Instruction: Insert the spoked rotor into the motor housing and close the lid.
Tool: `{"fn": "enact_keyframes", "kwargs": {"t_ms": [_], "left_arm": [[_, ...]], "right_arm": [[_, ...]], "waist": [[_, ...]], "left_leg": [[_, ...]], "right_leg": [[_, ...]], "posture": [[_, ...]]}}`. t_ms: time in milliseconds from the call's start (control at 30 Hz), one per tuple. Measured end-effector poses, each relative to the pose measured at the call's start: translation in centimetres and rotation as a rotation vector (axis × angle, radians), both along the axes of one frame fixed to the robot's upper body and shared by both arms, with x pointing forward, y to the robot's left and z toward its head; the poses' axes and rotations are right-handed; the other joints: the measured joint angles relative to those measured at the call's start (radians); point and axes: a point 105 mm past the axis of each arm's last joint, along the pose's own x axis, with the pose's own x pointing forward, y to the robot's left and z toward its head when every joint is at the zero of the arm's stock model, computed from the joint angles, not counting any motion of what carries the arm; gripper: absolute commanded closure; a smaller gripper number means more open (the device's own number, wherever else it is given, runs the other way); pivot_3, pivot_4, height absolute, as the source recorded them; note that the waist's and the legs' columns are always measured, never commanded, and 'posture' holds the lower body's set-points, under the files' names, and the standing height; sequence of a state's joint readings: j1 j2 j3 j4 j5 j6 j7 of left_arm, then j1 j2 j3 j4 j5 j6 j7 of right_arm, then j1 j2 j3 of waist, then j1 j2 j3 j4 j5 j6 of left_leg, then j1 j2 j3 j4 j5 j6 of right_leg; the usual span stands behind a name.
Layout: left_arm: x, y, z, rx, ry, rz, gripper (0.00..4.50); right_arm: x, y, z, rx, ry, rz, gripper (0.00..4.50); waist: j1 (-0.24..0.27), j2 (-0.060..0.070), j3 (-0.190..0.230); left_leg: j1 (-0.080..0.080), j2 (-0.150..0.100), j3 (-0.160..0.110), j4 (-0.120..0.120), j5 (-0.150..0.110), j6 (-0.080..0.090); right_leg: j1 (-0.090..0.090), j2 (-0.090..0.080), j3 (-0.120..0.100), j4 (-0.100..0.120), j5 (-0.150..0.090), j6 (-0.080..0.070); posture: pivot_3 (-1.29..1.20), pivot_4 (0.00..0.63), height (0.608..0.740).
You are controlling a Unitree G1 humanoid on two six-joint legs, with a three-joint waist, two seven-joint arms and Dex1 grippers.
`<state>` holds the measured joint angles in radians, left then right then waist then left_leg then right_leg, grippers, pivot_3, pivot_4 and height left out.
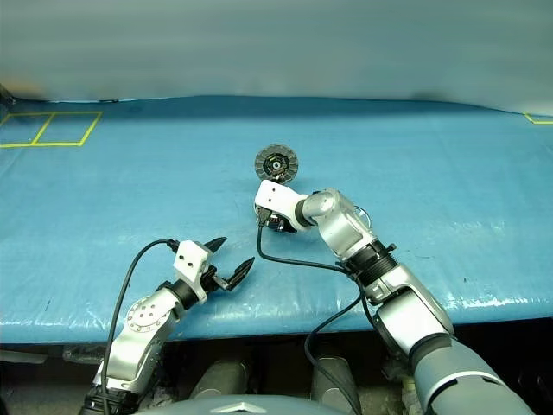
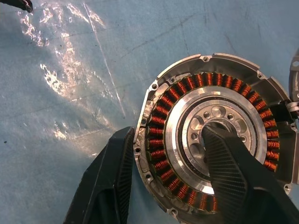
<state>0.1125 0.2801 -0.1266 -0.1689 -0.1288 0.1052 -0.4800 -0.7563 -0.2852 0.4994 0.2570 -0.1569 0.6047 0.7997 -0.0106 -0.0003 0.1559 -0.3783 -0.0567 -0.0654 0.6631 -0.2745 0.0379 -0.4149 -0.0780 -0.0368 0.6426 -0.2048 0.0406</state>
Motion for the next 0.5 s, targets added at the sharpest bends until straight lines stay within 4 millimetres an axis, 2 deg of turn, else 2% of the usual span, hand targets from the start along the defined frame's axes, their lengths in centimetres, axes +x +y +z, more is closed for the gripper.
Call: {"fn": "enact_keyframes", "kwargs": {"t_ms": [267,500], "left_arm": [[-0.3,0.3,-0.3,0.005,0.009,0.007,0.00],[-0.3,0.5,-0.3,0.006,0.012,0.005,0.00]], "right_arm": [[-4.2,0.3,-0.6,0.104,0.076,-0.130,2.54],[-6.5,0.4,-0.9,0.118,0.103,-0.180,2.54]], "waist": [[0.000,0.001,-0.005],[0.000,0.001,-0.006]], "left_leg": [[0.000,0.000,-0.001,0.000,-0.001,0.000],[0.001,0.000,-0.003,0.001,-0.003,0.002]], "right_leg": [[0.000,0.000,-0.001,0.000,0.000,0.000],[0.000,0.001,-0.003,0.000,-0.001,0.000]], "posture": [[0.00,0.150,0.740],[0.00,0.150,0.740]]}}
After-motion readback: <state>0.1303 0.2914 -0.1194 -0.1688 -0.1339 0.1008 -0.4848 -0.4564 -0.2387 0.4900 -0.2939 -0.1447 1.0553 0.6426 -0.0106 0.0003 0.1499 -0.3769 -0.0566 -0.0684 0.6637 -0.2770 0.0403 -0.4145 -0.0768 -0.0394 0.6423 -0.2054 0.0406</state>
